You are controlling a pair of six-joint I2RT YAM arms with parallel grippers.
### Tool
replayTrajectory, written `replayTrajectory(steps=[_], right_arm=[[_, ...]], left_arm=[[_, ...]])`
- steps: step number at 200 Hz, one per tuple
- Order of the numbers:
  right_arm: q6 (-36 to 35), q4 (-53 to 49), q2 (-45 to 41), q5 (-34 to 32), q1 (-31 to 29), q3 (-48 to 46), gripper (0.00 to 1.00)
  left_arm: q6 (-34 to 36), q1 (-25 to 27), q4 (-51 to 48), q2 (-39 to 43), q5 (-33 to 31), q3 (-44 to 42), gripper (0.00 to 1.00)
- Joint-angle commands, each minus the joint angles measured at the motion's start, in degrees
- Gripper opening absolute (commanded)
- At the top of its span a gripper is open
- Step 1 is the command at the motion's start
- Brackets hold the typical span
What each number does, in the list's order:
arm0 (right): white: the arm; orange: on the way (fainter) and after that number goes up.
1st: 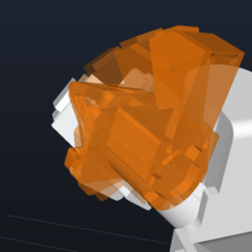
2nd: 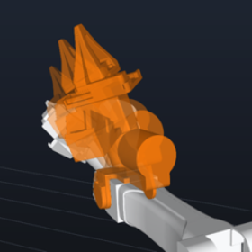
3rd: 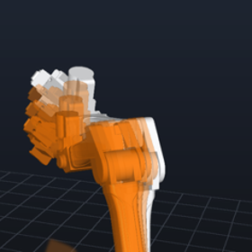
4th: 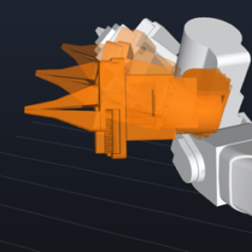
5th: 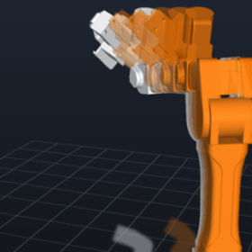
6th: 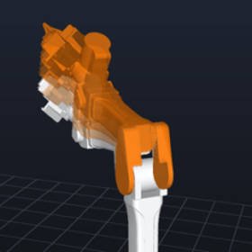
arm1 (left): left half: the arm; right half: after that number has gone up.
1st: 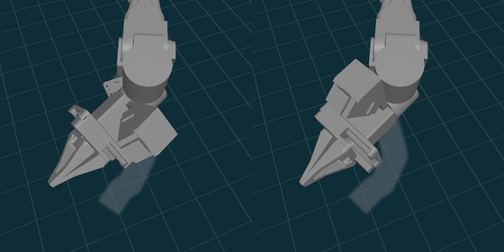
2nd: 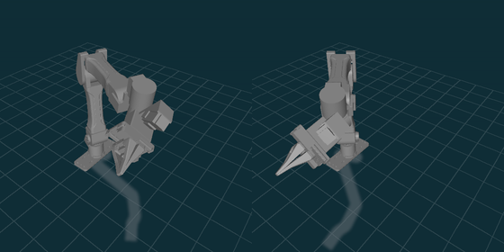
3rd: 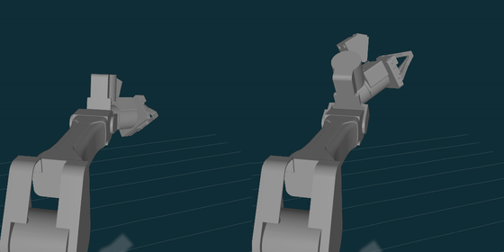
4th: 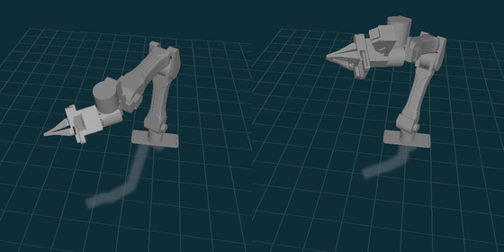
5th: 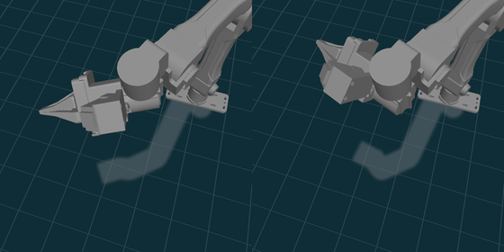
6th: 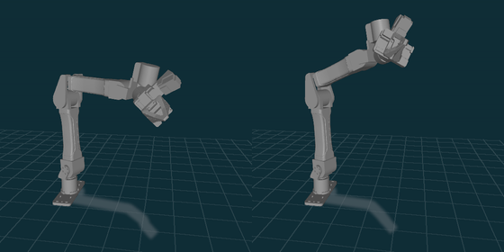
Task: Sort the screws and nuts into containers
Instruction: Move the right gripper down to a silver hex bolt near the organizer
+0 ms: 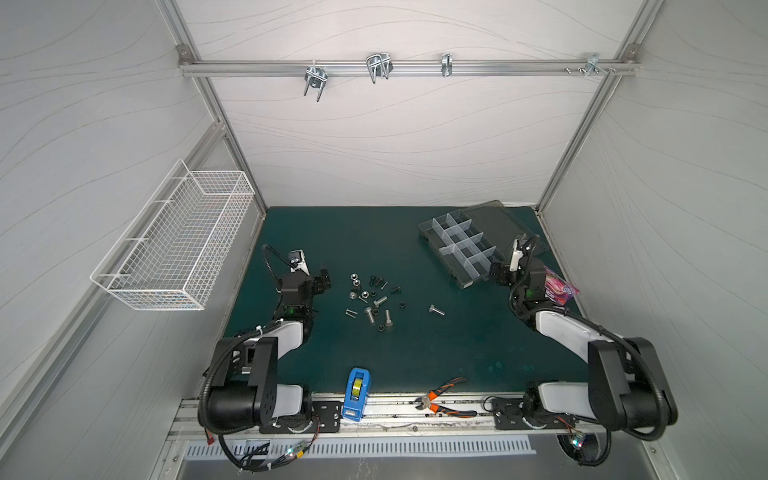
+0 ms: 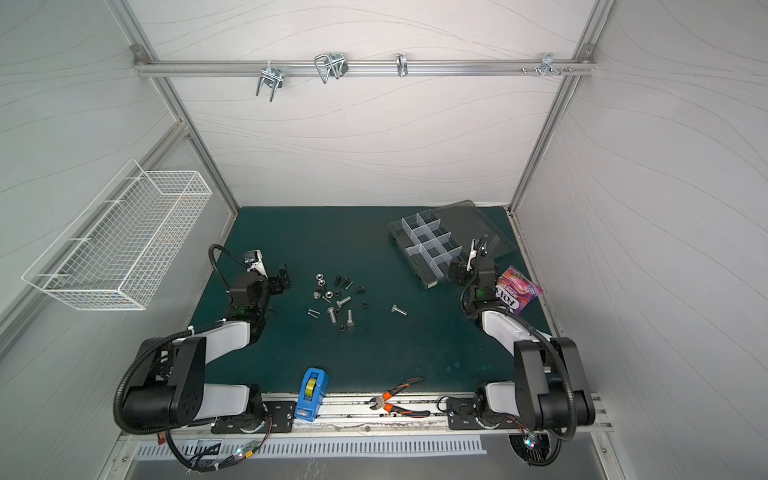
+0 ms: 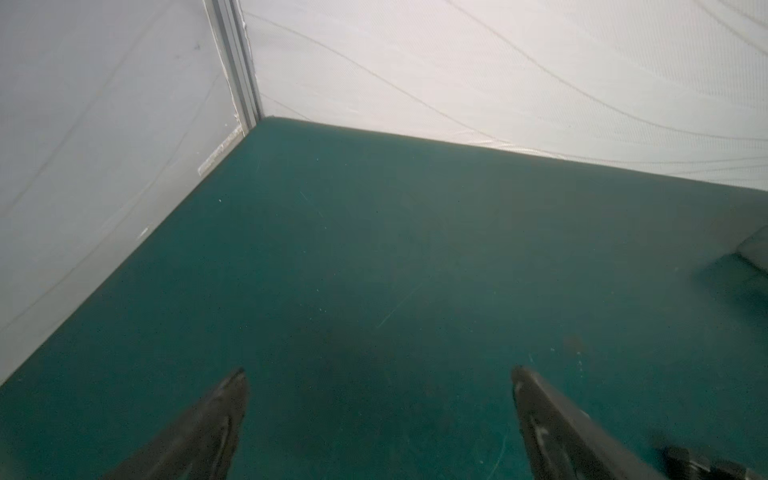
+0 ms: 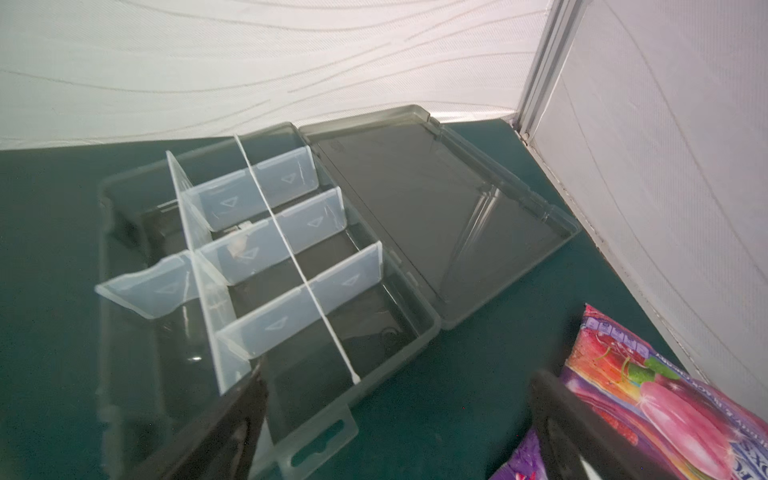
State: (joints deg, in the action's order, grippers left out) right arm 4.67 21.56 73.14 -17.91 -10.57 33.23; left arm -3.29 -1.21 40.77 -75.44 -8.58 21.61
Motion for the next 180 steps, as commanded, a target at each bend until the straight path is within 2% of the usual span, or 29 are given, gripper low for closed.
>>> replayTrajectory(steps=[1,57,91,109,135,180], right_arm=[[4.3,-15.0,-3.5,-4.2,-4.1,3.9,0.99],[9.2,-37.3,-9.6,-1.8,-19.4,8.0,0.99],[11.7,-45.8,-9.4,5.0,-25.4,8.6,0.99],[12.6,-48.6,-7.1,8.4,-28.2,9.5,0.96],[12.9,-50.9,-2.4,11.1,-31.7,11.4,0.92],[8.7,-51.5,9.3,13.8,-31.9,16.2,0.83]], left_arm=[[0.0,1.5,-1.0,4.2,-3.1,0.8,1.0],[-6.9,7.9,-12.5,12.7,-4.7,4.2,0.99],[-12.7,13.2,-21.3,18.0,-7.3,5.0,1.0],[-15.3,15.0,-24.5,20.2,-8.0,4.8,0.99],[-19.7,15.2,-28.5,22.6,-6.6,4.3,1.0],[-22.9,15.2,-30.2,24.3,-3.6,4.1,1.0]])
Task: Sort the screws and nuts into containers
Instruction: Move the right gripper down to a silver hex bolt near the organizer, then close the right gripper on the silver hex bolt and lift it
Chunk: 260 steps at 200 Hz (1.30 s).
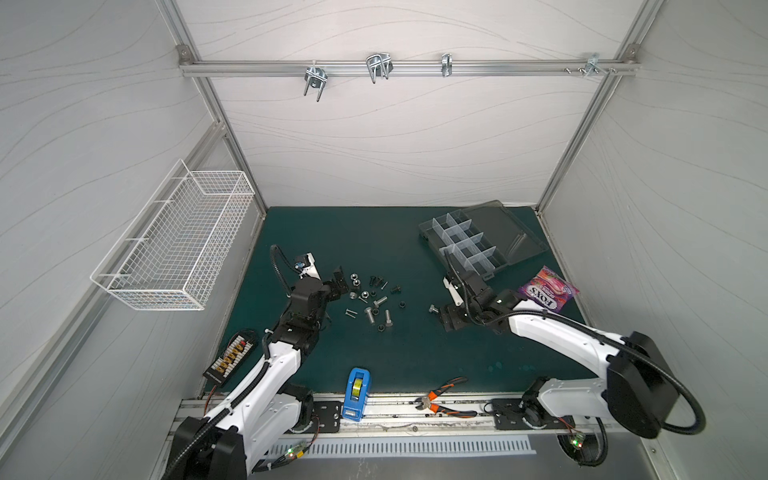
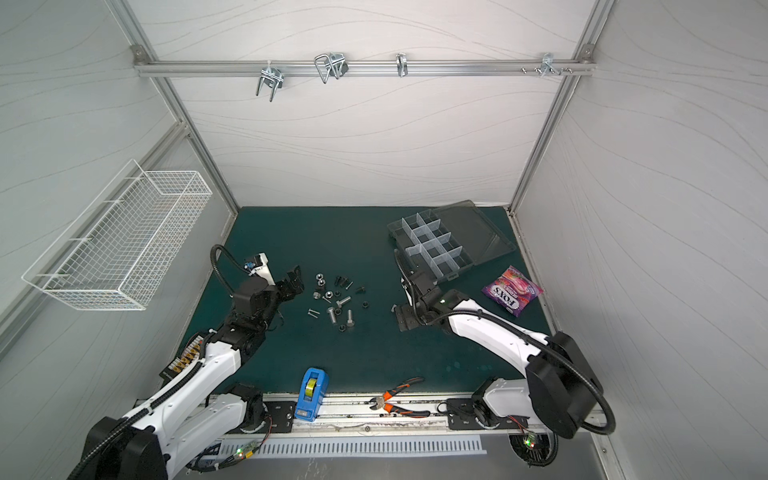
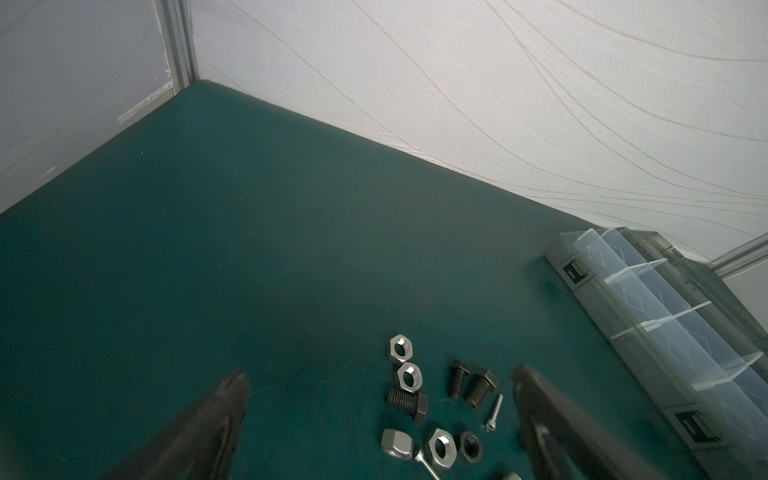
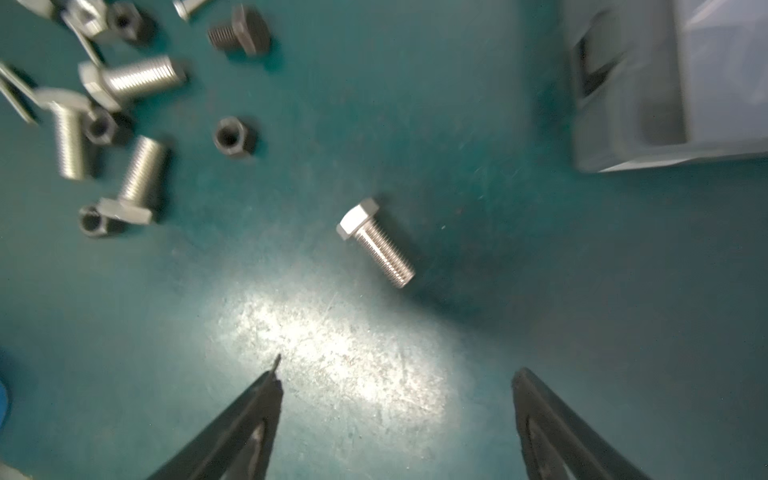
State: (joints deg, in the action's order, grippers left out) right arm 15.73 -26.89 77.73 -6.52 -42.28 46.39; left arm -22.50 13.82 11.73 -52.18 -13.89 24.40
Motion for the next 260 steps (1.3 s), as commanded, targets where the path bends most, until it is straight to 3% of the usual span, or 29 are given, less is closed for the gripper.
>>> replayTrajectory(steps=[1,34,120,192,218,260], right_arm=[[-2.5,-3.0,5.0,2.4,-0.2,3.1,0.83],[-3.7,-4.1,11.4,0.6,-0.2,6.8,0.74],[-3.9,-2.3,19.6,-1.3,0.1,10.8,0.65],[-4.2,0.3,24.6,2.7,2.4,13.4,0.54],[-4.5,0.2,26.0,3.3,2.6,14.5,0.44],[-4.4,-0.3,26.2,4.2,2.6,15.4,0.16]], left_arm=[[-3.7,0.2,-1.1,1.0,1.7,1.3,1.0],[-4.0,0.2,-1.8,1.0,1.4,1.8,1.0],[-4.0,0.1,-2.9,1.6,-0.2,2.2,1.0],[-5.1,0.2,-3.0,1.8,-0.5,2.4,1.0],[-5.3,0.2,-2.9,1.9,-0.5,2.3,1.0],[-5.5,0.1,-3.0,1.8,-0.8,2.6,1.0]])
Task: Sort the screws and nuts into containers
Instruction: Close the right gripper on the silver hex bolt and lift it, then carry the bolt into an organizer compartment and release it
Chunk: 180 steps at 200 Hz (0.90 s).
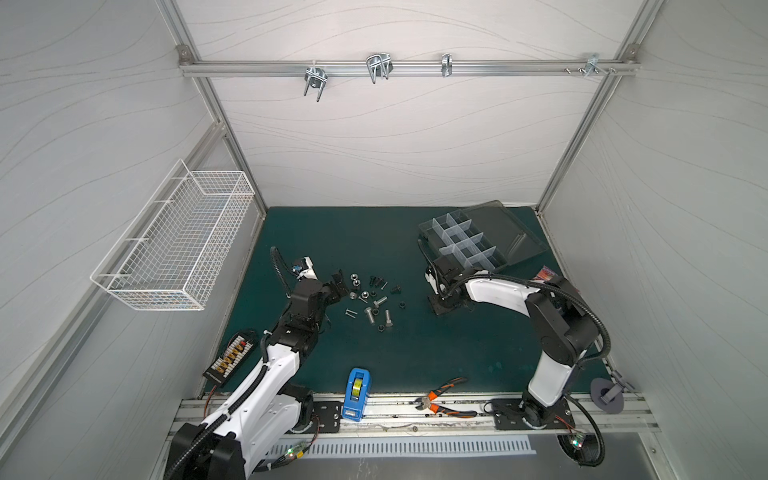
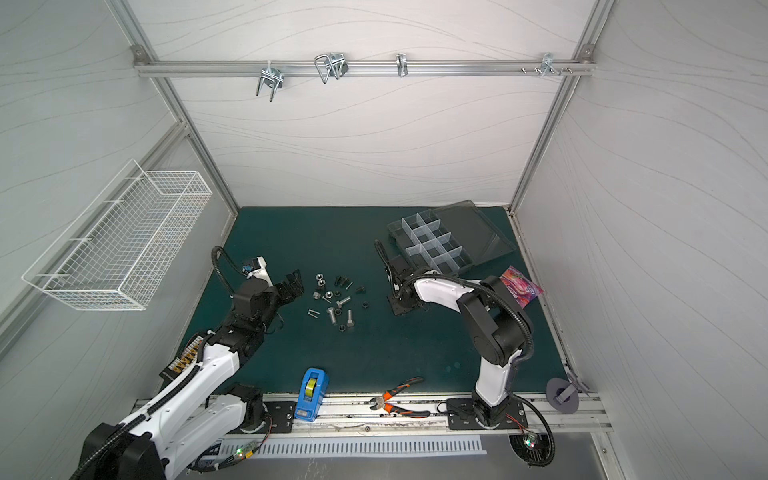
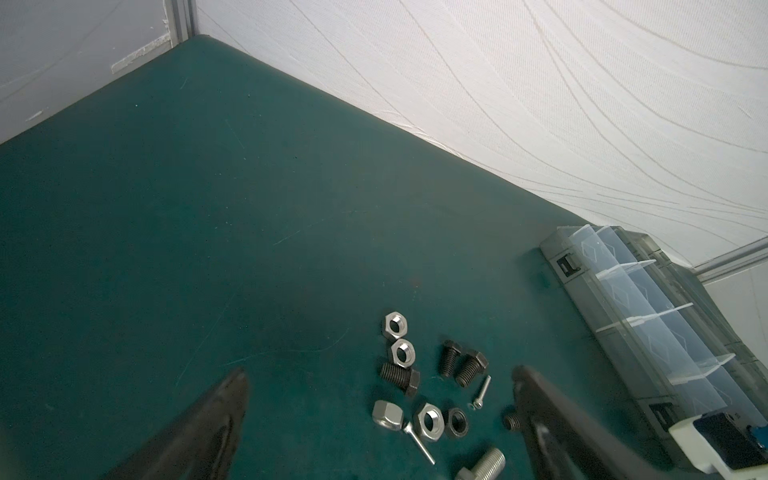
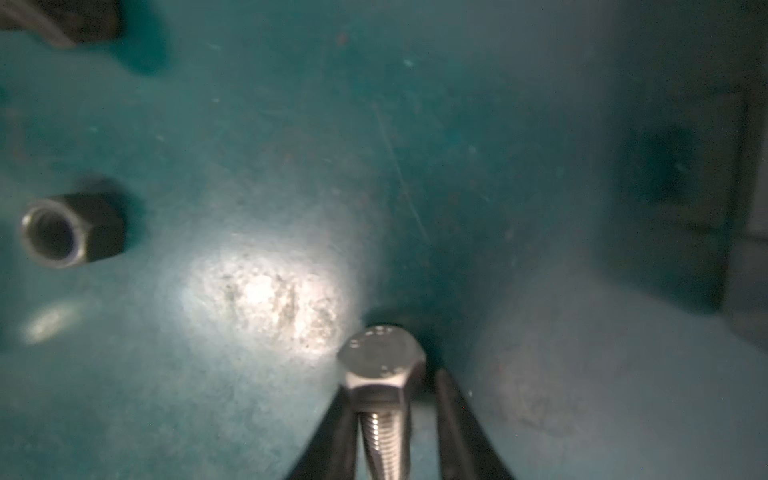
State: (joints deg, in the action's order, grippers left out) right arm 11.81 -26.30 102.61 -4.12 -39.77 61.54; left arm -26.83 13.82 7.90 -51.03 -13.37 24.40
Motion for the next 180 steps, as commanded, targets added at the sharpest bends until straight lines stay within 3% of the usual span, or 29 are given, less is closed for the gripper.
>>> replayTrajectory(steps=[1,25,56,101,180], right_arm=[[-0.4,-1.0,1.2,1.9,0.1,0.2,0.15],[-0.3,-2.3,-0.1,1.9,0.1,1.6,0.0],[-0.6,-5.9,-2.9,-0.1,1.6,5.6,0.0],[-2.6,-8.5,-6.5,0.0,9.1,10.7,0.0],[-3.6,-11.5,-1.8,0.2,18.5,17.3,0.0]], left_arm=[[-1.2,0.1,0.8,0.7,-1.3,2.6,1.0],[-1.2,0.2,0.4,0.9,-1.4,2.7,0.99],[-1.3,0.1,0.3,1.4,-1.5,2.6,1.0],[-1.5,0.2,0.6,1.3,-1.3,2.4,1.0],[-1.6,0.2,1.2,1.5,-1.0,2.0,1.0]])
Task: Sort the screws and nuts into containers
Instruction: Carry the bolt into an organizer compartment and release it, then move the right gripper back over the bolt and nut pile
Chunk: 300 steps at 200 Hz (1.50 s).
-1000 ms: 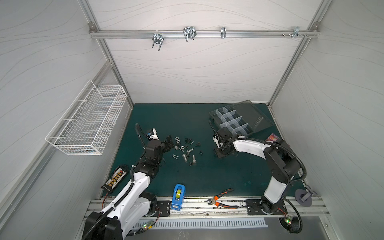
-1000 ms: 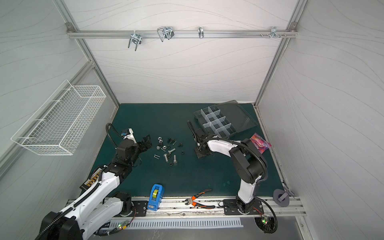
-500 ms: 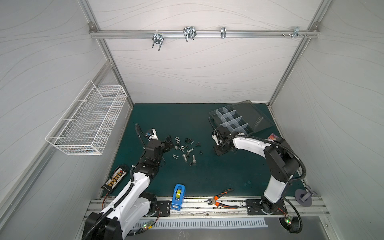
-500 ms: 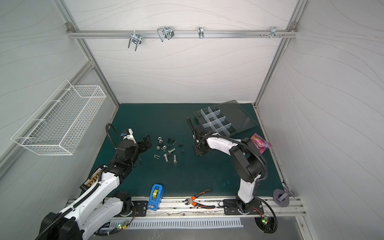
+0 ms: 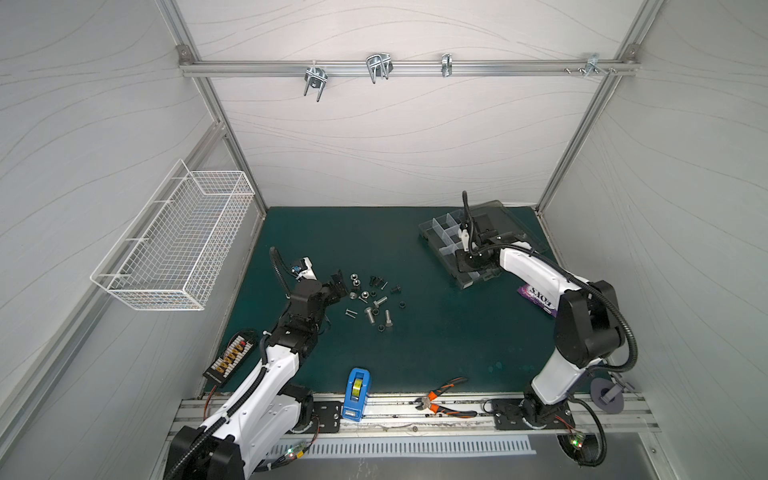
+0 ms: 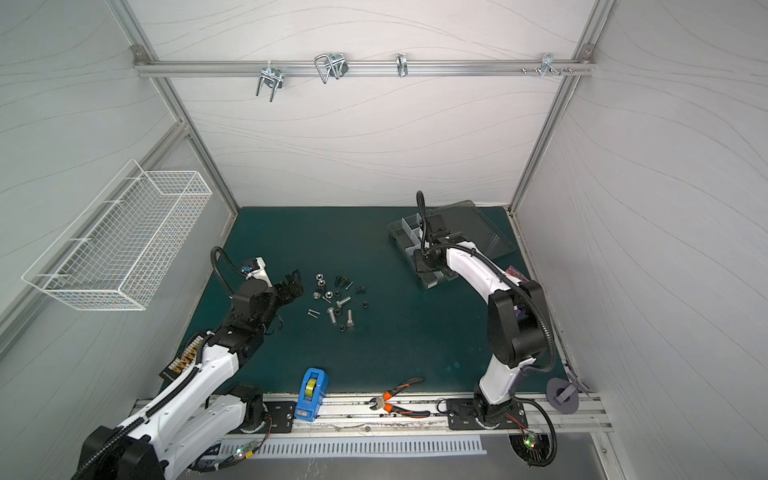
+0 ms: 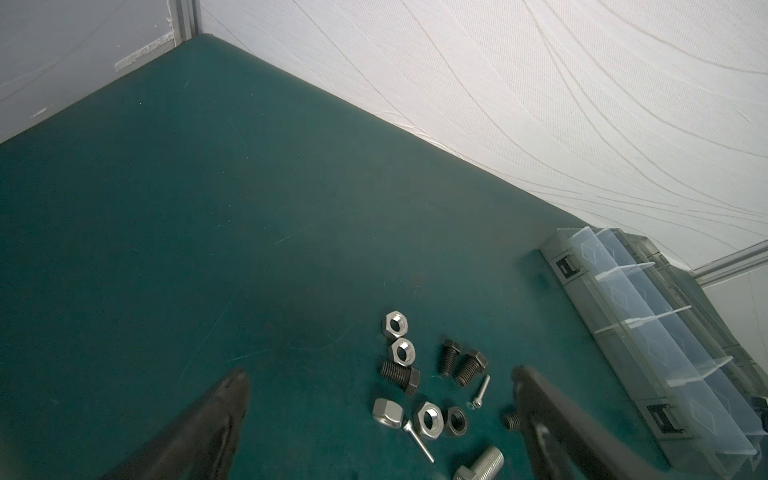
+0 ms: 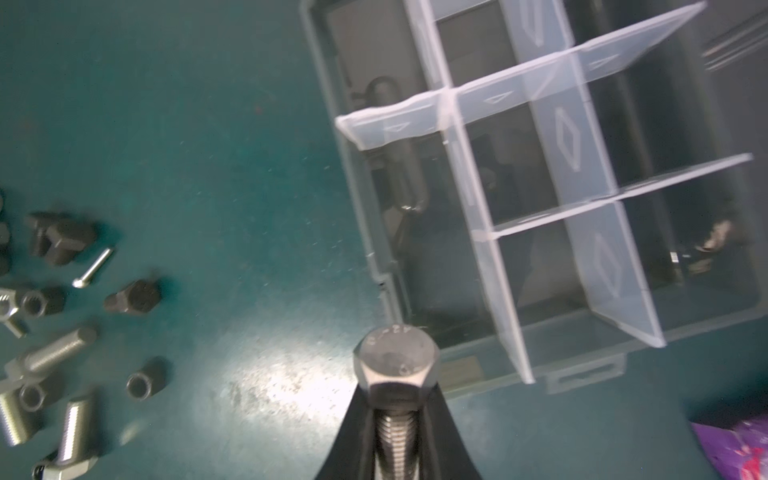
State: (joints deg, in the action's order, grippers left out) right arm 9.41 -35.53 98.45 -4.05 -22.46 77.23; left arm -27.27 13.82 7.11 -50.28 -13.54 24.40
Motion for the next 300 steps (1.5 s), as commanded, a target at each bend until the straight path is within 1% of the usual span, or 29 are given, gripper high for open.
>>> replayTrajectory(steps=[1,64,122,131,137,170,180,205,217,245,263,282,300], right_arm=[[-1.2,-2.3,2.5,0.2,1.2,1.6,0.0],[-2.6,-2.0,8.5,-1.3,1.4,3.8,0.0],[-2.6,-3.3,11.5,-2.8,1.4,4.7,0.0],[-2.5,-3.6,11.7,-3.0,1.4,4.6,0.04],[-2.5,-3.7,11.7,-3.0,1.5,4.6,0.11],[-2.4,-4.0,10.7,-3.1,1.4,3.9,0.2],[-2.4,-4.1,10.1,-3.3,1.5,3.8,0.25],[-2.2,-4.7,8.9,-3.8,1.5,3.9,0.33],[-2.0,-5.1,8.2,-3.9,1.4,3.9,0.38],[-1.4,-6.3,6.6,-3.9,1.2,3.9,0.39],[-0.5,-7.0,4.3,-4.5,0.1,3.6,0.39],[1.5,-7.7,1.3,-5.4,-2.1,3.2,0.39],[4.4,-8.4,-1.3,-5.6,-5.4,2.4,0.39]], left_arm=[[-1.1,0.2,2.0,0.8,-0.8,2.0,1.0],[-1.1,0.2,2.0,0.3,-0.6,2.3,1.0],[-1.2,0.2,1.9,0.4,-0.7,2.2,1.0],[-1.2,0.1,1.9,0.3,-0.7,2.2,1.0],[-1.3,0.1,1.8,0.4,-0.8,2.2,1.0],[-1.5,0.1,1.4,0.2,-1.0,2.2,1.0],[-1.6,0.2,1.4,0.2,-1.0,2.2,1.0],[-1.7,0.2,1.2,0.2,-1.3,2.2,1.0],[-1.9,0.1,1.1,0.1,-1.4,2.2,1.0],[-2.2,0.2,0.9,0.1,-1.5,2.3,1.0],[-3.3,0.2,0.1,0.2,-2.4,2.6,1.0],[-3.7,0.1,-0.6,0.2,-2.8,2.6,1.0],[-4.0,0.2,-0.6,0.4,-2.8,2.6,1.0]])
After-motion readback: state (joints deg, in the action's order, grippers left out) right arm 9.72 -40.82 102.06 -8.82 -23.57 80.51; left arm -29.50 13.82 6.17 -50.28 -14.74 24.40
